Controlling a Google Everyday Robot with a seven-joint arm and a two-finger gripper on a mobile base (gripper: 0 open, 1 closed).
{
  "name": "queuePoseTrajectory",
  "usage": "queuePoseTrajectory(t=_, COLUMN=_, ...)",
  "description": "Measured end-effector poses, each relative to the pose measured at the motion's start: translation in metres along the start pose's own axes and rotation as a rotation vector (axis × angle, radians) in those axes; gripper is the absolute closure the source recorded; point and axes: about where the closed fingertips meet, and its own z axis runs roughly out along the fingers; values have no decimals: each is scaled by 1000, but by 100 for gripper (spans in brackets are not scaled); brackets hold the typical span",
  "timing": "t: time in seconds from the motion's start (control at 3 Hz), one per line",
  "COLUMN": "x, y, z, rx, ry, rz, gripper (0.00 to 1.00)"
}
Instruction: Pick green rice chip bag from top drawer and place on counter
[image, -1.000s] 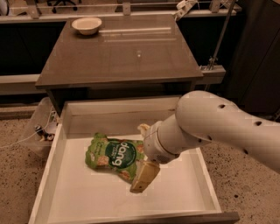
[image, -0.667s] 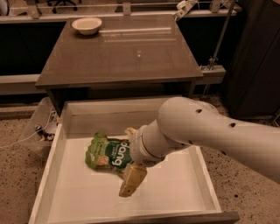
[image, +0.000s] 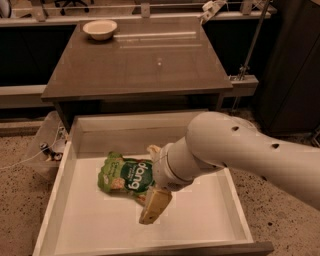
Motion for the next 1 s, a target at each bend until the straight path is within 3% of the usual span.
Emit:
queuePoseTrajectory(t=0.33, x=9, y=-7, z=15, rx=43, ry=1, rz=64, gripper=0)
queuePoseTrajectory(t=0.67, x=-2, y=-13, z=45, rx=124, ry=12, rz=72, gripper=0)
queuePoseTrajectory(t=1.0, x=-27, y=-24, z=69, rx=209, ry=30, rz=0, gripper=0)
